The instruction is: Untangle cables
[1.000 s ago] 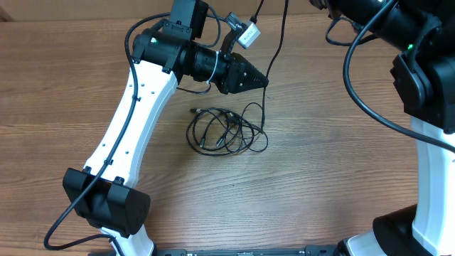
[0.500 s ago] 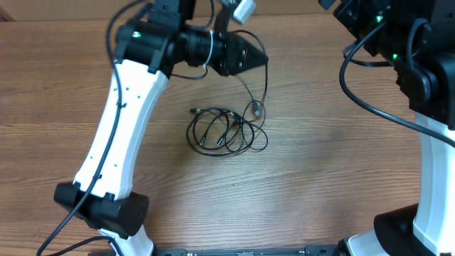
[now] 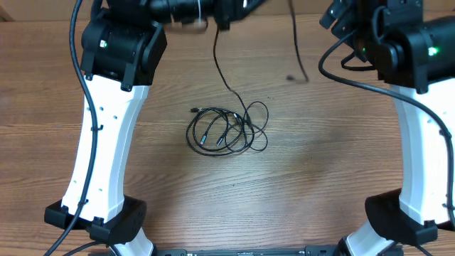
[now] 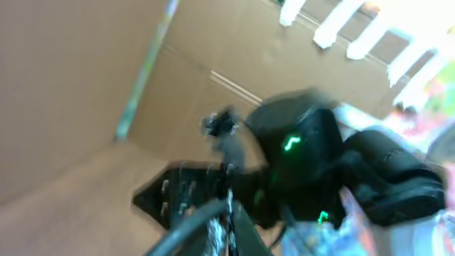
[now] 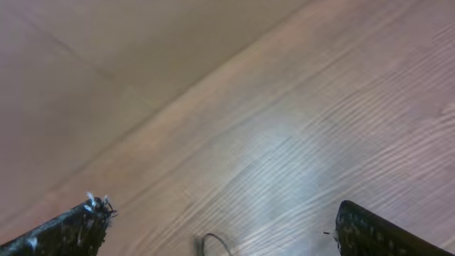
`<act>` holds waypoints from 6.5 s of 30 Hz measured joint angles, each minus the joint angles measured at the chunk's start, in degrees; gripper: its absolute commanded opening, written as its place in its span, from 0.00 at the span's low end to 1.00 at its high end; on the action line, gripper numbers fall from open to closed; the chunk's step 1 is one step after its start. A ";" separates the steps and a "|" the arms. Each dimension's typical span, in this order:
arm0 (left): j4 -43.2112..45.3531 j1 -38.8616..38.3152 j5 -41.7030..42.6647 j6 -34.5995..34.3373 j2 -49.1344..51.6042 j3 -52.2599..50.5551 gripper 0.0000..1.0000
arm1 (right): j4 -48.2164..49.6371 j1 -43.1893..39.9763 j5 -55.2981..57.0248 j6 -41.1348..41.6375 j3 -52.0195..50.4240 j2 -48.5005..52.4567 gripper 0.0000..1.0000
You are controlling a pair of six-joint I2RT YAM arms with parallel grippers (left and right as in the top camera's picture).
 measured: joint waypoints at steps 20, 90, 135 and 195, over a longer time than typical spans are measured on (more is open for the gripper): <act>6.45 12.46 -28.24 -9.01 -0.13 0.15 0.04 | -7.32 -5.35 -4.79 0.00 0.00 0.33 1.00; -42.86 48.68 -60.39 3.82 41.81 0.11 0.93 | 0.35 4.33 -27.15 -7.43 -25.94 0.33 1.00; -27.87 49.83 -45.16 -0.57 46.51 25.18 0.28 | -3.72 4.55 -25.59 -7.72 -25.94 0.33 0.98; -18.62 37.38 -56.92 -6.78 46.66 4.83 0.04 | -2.89 4.55 -25.57 -7.65 -25.97 0.33 1.00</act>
